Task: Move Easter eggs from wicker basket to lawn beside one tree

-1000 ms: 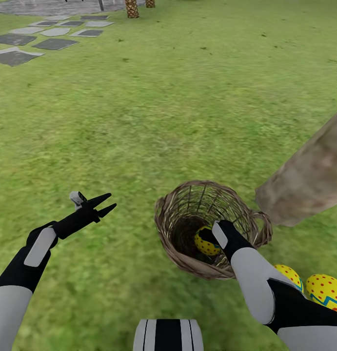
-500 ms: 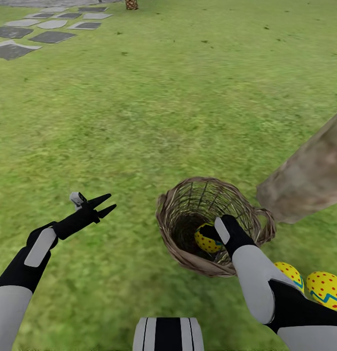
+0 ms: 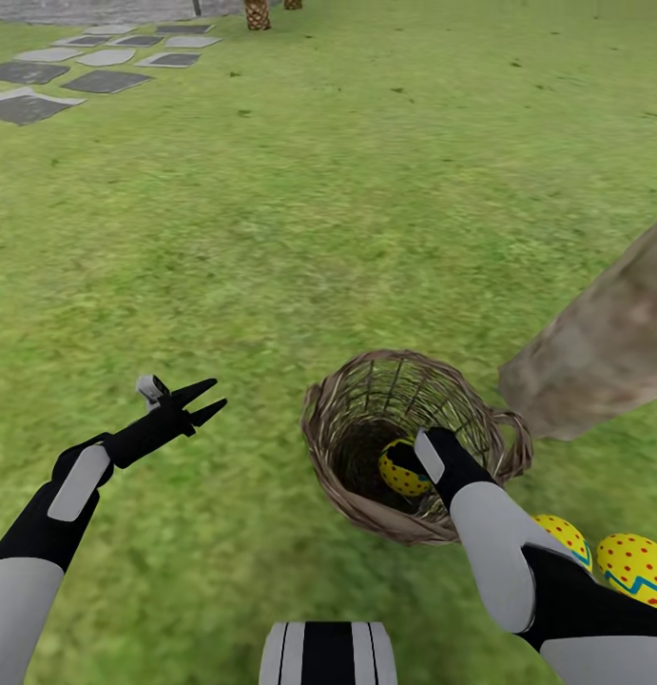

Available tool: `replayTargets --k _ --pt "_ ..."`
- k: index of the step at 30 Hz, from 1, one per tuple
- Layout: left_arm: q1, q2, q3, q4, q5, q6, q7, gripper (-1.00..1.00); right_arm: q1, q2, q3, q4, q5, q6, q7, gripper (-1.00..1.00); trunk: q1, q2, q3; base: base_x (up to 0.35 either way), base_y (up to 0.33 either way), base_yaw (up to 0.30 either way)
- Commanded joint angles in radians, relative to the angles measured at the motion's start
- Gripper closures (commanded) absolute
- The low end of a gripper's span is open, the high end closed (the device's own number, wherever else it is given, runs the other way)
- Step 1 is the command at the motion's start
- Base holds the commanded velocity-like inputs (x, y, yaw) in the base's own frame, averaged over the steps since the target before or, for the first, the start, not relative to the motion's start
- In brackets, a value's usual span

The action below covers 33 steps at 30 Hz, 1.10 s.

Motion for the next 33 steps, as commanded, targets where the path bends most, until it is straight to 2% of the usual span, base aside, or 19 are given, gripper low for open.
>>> replayTargets --k 1,29,33 --pt "0.0 0.0 0.0 0.0 0.002 0.005 -0.001 -1.0 0.001 0.0 -0.004 0.018 -0.006 0.0 -0.006 1.0 0.001 0.0 -0.001 0.0 0.0 0.0" --pt "0.0 0.001 0.002 -0.002 -0.001 0.006 0.006 -1.0 0.001 0.0 0.001 0.019 -0.006 0.007 0.005 1.0 -0.012 0.006 0.104 -0.023 0.0 0.0" --pt "0.0 0.001 -0.001 -0.002 -0.001 0.006 0.006 -1.0 0.001 -0.004 0.002 0.018 -0.005 0.011 0.109 1.0 -0.013 0.007 0.119 0.0 0.0 0.0"
